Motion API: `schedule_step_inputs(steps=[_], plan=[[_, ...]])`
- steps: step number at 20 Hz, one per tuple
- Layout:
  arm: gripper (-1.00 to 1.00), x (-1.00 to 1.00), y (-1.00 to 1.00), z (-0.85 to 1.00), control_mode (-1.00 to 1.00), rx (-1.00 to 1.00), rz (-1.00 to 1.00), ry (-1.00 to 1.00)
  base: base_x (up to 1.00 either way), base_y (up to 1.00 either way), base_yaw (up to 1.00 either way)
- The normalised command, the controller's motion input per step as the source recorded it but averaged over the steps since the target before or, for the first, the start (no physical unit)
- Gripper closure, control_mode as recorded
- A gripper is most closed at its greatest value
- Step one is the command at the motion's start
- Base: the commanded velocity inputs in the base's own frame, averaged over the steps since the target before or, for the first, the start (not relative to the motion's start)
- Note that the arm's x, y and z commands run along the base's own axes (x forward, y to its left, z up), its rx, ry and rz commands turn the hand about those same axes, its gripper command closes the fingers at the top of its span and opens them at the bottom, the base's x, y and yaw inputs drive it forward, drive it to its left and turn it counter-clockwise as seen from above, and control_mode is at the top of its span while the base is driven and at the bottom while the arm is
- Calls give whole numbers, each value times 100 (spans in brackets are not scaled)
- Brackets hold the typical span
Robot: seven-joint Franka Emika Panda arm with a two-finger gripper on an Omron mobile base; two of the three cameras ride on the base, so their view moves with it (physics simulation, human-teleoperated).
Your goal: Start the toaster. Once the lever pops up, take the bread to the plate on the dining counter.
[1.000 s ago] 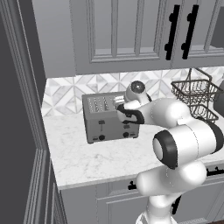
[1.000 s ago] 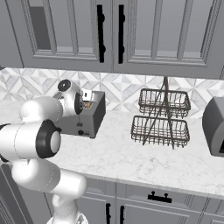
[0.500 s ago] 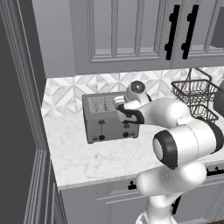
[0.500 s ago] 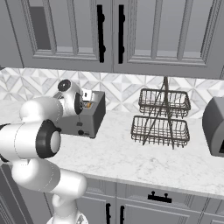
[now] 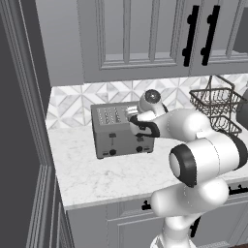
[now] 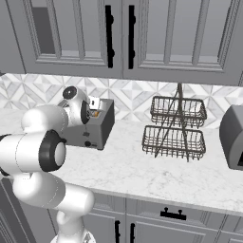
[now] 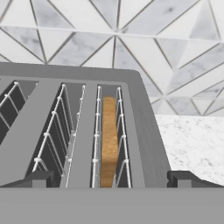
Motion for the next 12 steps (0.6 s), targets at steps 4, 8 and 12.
schedule_step_inputs(steps=[4, 8, 12], plan=[[-100, 0, 0, 0, -100, 0, 0, 0, 0, 0, 0], [-100, 0, 0, 0, -100, 0, 0, 0, 0, 0, 0], [-100, 0, 0, 0, -100, 0, 0, 0, 0, 0, 0]])
